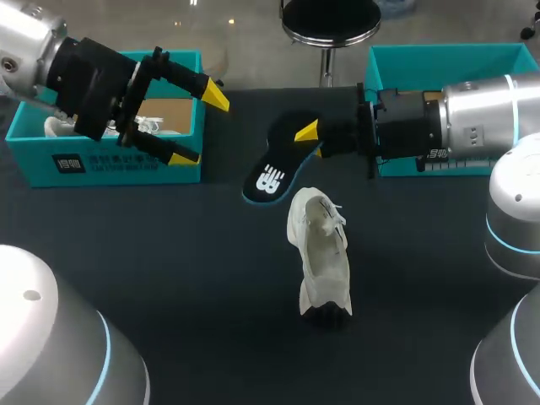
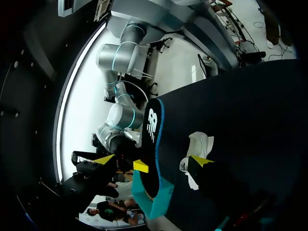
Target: Take the shoe out of the shoebox, open the shoe tongue, remove and reinsert the insole, then place the shoe into the shoebox
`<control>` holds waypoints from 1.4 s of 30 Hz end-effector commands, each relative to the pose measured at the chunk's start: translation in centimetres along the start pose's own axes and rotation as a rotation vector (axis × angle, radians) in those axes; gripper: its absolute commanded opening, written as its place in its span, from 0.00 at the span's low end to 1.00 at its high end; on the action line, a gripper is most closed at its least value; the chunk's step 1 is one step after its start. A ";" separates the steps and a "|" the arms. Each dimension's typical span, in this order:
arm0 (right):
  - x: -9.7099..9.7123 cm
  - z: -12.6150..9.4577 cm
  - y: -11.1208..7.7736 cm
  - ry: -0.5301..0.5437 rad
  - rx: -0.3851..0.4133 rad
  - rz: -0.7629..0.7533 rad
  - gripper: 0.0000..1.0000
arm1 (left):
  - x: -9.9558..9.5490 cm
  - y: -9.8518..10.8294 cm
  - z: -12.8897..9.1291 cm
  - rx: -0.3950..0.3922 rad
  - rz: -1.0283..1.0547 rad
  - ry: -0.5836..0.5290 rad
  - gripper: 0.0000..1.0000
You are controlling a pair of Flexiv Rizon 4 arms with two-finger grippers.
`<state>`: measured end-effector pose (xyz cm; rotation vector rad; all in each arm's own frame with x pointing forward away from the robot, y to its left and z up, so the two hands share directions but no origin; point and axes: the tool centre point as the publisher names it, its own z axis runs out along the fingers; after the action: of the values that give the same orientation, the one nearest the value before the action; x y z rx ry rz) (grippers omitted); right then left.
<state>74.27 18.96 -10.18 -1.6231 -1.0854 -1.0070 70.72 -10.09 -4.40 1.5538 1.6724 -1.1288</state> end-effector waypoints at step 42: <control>0.0 0.2 -0.1 -0.002 -0.003 0.001 0.00 | -2.4 2.9 -3.1 -0.085 0.099 0.382 1.00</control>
<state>74.27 18.95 -10.19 -1.6231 -1.0854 -1.0070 73.44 -8.47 -2.41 1.7975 1.7883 -0.7659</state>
